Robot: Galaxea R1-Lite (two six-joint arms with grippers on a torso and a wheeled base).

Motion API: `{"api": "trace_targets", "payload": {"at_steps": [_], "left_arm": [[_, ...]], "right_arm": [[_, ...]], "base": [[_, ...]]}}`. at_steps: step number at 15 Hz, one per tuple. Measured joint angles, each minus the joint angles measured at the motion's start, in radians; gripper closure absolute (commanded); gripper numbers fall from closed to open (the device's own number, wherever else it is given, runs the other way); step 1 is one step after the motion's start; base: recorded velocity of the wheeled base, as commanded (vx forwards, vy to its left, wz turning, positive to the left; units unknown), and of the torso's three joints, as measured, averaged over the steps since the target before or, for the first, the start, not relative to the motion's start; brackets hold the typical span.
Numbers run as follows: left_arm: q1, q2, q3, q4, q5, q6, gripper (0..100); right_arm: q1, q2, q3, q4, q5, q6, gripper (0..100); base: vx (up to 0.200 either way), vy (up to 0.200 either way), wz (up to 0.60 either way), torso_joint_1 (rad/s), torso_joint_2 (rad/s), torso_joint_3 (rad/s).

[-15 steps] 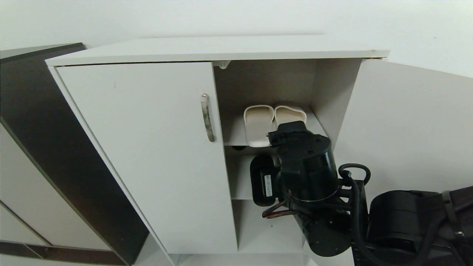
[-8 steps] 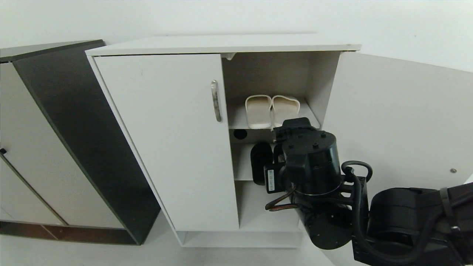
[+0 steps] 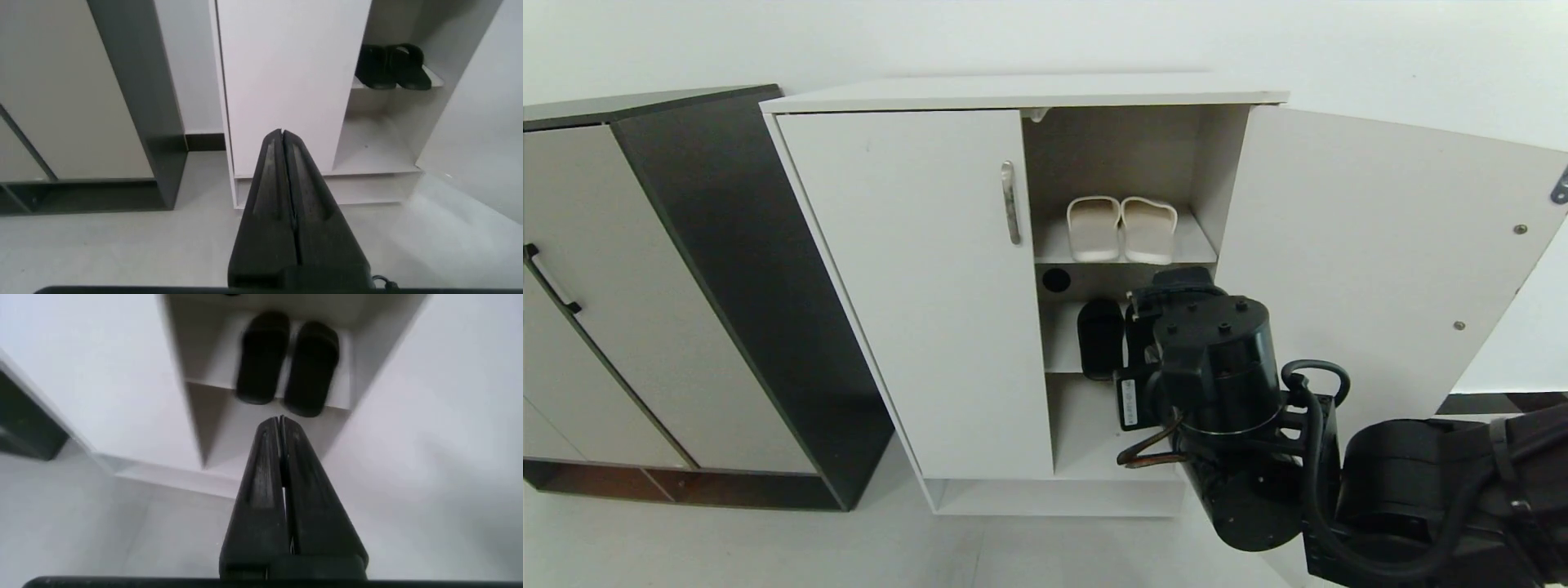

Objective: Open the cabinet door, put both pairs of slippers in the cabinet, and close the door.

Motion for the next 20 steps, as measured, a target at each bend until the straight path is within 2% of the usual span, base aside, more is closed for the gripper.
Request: {"api": "trace_targets", "payload": {"at_steps": [14, 20], "left_arm": [[0.0, 0.0, 0.0, 0.0, 0.0, -0.002, 100], [0.0, 0.0, 0.0, 0.0, 0.0, -0.002, 100]], "right_arm": [[0.001, 0.0, 0.004, -0.001, 0.0, -0.003, 100], [-0.002, 0.001, 0.005, 0.0, 0.0, -0.008, 100]], "base": [[0.0, 0.0, 0.0, 0.0, 0.0, 0.0], [0.0, 0.0, 0.0, 0.029, -0.3, -0.318]]}}
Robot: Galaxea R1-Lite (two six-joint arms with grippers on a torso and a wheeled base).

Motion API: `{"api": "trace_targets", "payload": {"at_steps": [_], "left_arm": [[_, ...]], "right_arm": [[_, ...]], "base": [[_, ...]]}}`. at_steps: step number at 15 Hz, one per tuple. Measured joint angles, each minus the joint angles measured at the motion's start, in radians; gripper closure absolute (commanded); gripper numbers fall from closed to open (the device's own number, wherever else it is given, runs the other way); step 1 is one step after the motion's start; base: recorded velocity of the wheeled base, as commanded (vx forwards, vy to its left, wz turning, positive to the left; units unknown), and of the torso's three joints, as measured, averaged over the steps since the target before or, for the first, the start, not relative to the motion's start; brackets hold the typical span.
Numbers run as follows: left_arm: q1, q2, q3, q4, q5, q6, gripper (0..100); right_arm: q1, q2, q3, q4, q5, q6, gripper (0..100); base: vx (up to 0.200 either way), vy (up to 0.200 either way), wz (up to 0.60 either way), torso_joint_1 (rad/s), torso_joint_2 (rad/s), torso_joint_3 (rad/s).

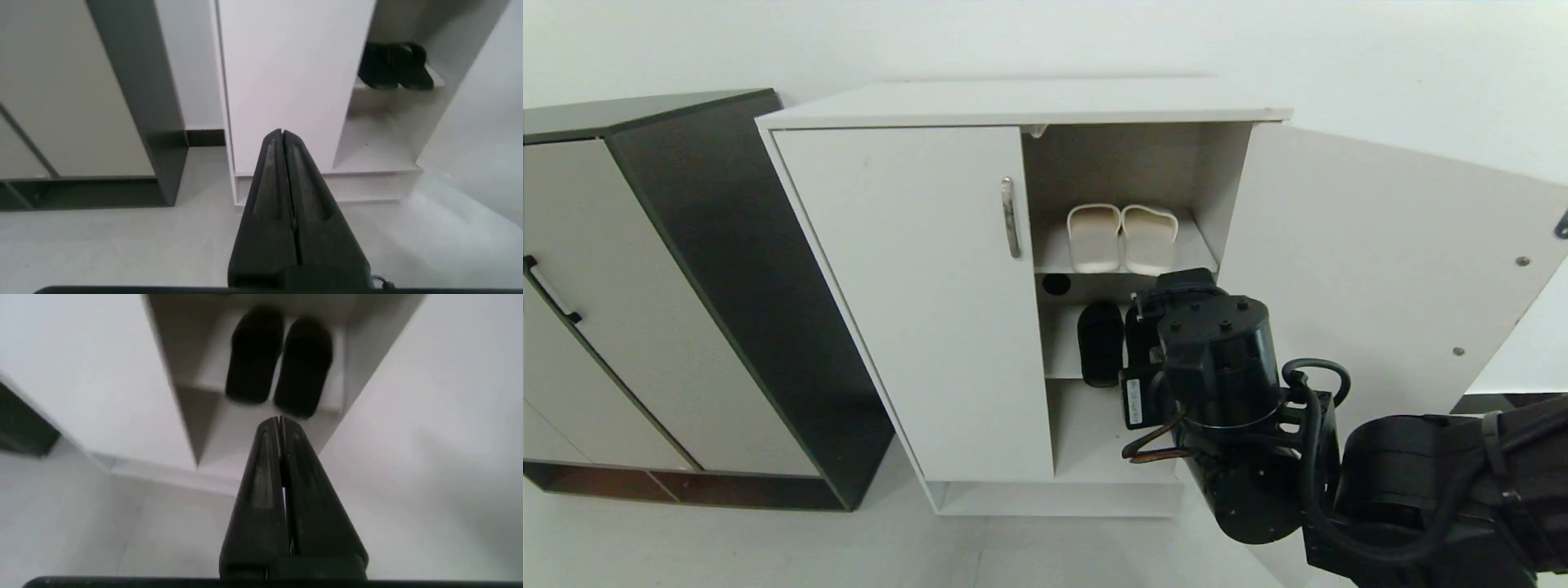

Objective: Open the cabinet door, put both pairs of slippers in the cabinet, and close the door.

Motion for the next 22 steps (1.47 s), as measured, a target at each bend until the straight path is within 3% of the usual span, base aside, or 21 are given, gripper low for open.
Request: {"api": "trace_targets", "payload": {"at_steps": [9, 22], "left_arm": [[0.001, 0.0, 0.0, 0.0, 0.0, 0.0, 100], [0.0, 0.0, 0.0, 0.0, 0.0, -0.003, 100]], "right_arm": [[0.002, -0.01, 0.003, 0.0, 0.0, -0.008, 100], [0.003, -0.01, 0.012, 0.0, 0.001, -0.009, 100]], "base": [[0.0, 0.0, 0.0, 0.122, -0.48, -0.338], [0.0, 0.0, 0.0, 0.203, -0.51, -0.312]]}}
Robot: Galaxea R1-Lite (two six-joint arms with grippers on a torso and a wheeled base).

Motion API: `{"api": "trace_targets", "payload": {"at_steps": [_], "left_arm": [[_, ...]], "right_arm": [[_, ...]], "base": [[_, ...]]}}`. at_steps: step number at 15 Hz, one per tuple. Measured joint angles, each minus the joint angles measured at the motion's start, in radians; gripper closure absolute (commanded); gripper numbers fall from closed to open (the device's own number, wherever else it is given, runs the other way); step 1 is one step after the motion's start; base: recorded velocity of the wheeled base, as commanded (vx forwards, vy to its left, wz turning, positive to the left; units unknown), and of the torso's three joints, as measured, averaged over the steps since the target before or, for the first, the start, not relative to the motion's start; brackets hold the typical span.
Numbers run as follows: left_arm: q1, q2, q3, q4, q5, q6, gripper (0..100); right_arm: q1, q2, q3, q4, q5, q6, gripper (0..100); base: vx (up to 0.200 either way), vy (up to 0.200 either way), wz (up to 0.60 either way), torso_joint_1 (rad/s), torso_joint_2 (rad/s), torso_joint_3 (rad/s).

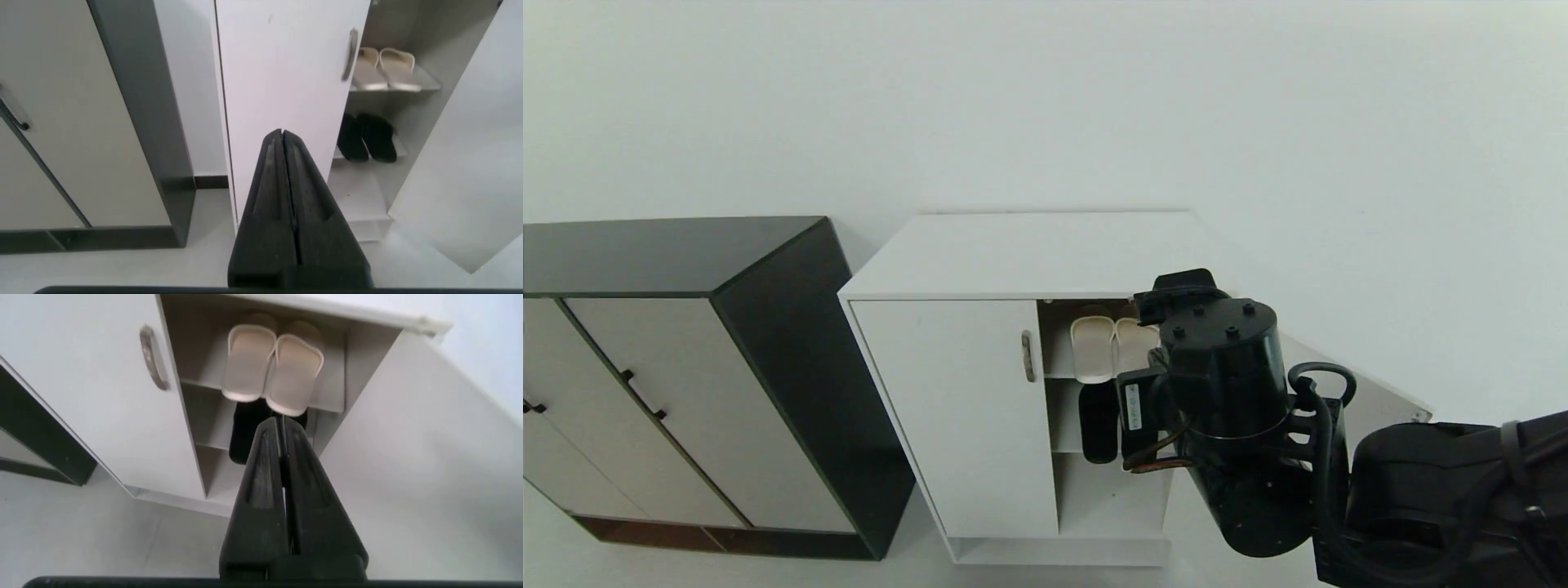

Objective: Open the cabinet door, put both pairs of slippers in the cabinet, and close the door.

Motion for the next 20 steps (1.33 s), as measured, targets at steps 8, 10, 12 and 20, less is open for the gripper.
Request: {"api": "trace_targets", "payload": {"at_steps": [8, 10, 12, 20], "left_arm": [[0.0, 0.0, 0.0, 0.0, 0.0, 0.0, 100], [0.0, 0.0, 0.0, 0.0, 0.0, 0.0, 100], [0.0, 0.0, 0.0, 0.0, 0.0, 0.0, 100], [0.0, 0.0, 0.0, 0.0, 0.0, -0.001, 100]], "right_arm": [[0.0, 0.0, 0.009, 0.0, 0.001, -0.005, 100], [0.0, 0.001, 0.01, 0.0, 0.002, -0.006, 100], [0.0, 0.001, 0.013, 0.0, 0.003, -0.006, 100], [-0.11, 0.004, 0.005, -0.017, 0.006, -0.031, 100]], "base": [[0.0, 0.0, 0.0, 0.195, -0.44, -0.244], [0.0, 0.0, -0.3, 0.009, -0.01, -0.006], [0.0, 0.0, -0.6, 0.002, -0.01, 0.0], [0.0, 0.0, -0.22, 0.003, 0.0, 0.001]]}}
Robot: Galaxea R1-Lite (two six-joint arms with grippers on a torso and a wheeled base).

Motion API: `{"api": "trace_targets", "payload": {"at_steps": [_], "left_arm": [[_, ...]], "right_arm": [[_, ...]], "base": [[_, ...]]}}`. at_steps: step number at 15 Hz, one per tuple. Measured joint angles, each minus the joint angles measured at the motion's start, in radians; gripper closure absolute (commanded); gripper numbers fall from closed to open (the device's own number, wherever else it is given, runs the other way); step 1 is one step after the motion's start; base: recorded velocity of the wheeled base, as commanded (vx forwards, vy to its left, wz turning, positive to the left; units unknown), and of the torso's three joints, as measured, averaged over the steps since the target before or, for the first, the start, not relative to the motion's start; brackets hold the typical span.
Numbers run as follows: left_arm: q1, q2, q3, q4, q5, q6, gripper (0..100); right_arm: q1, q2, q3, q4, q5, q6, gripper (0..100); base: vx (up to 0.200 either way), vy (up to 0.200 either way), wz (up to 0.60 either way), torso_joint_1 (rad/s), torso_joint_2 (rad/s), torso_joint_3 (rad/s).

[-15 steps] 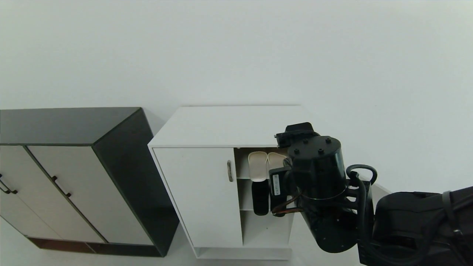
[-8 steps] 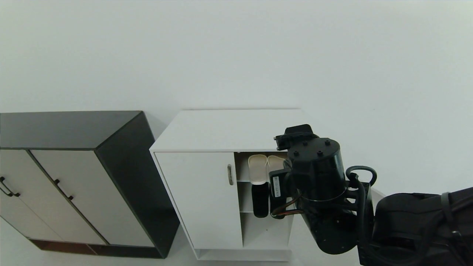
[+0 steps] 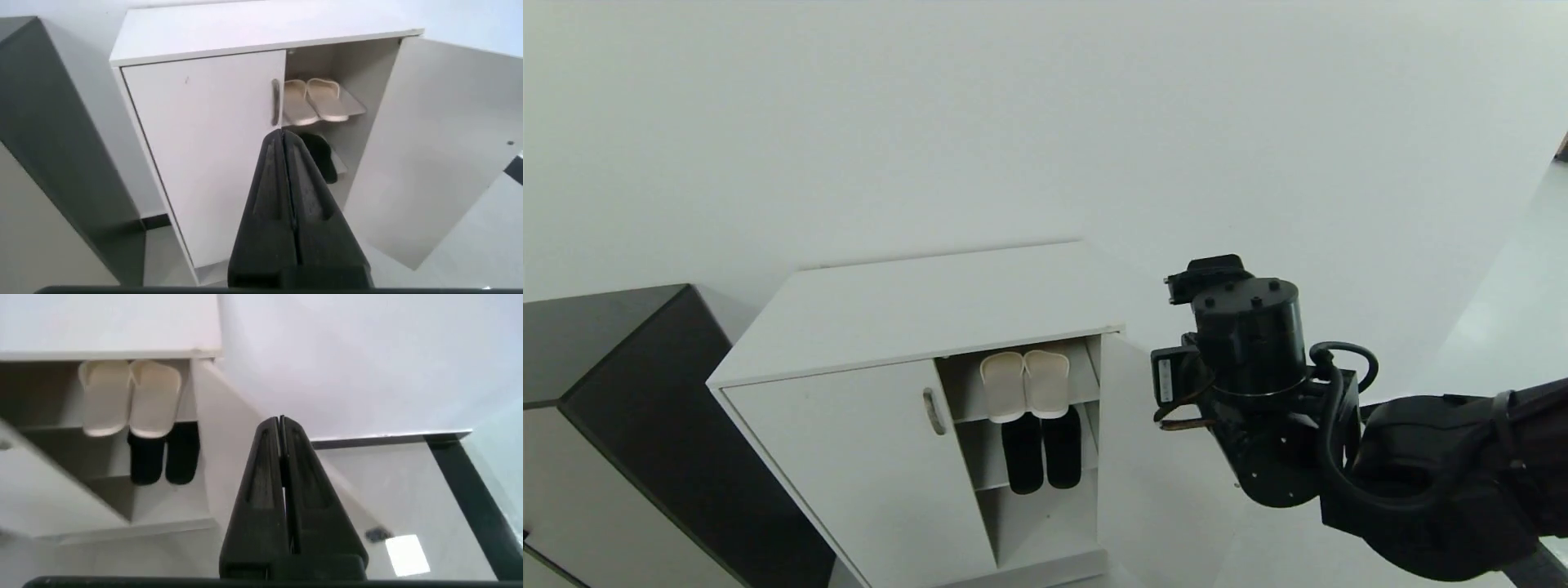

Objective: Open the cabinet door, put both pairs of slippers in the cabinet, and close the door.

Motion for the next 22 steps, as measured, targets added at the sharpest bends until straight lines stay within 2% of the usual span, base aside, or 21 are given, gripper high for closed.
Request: {"api": "trace_targets", "payload": {"at_steps": [5, 11, 18, 22], "left_arm": [[-0.001, 0.0, 0.0, 0.0, 0.001, 0.0, 100], [-0.001, 0.0, 0.0, 0.0, 0.0, 0.0, 100], [0.0, 0.0, 0.0, 0.0, 0.003, 0.0, 100], [0.0, 0.0, 0.0, 0.0, 0.004, 0.0, 100]], "right_arm": [[-0.134, 0.002, -0.036, -0.027, 0.079, -0.017, 100], [-0.171, 0.001, -0.091, 0.039, 0.084, 0.02, 100], [-0.26, 0.059, -0.163, 0.06, 0.14, 0.038, 100], [-0.334, 0.115, -0.266, 0.188, 0.28, 0.143, 100]], "base": [[-0.04, 0.0, 0.0, 0.0, 0.0, 0.0], [-0.2, 0.0, 0.0, -0.004, 0.0, 0.0], [0.0, 0.0, 0.0, 0.0, 0.0, 0.0], [0.0, 0.0, 0.0, 0.0, 0.0, 0.0]]}}
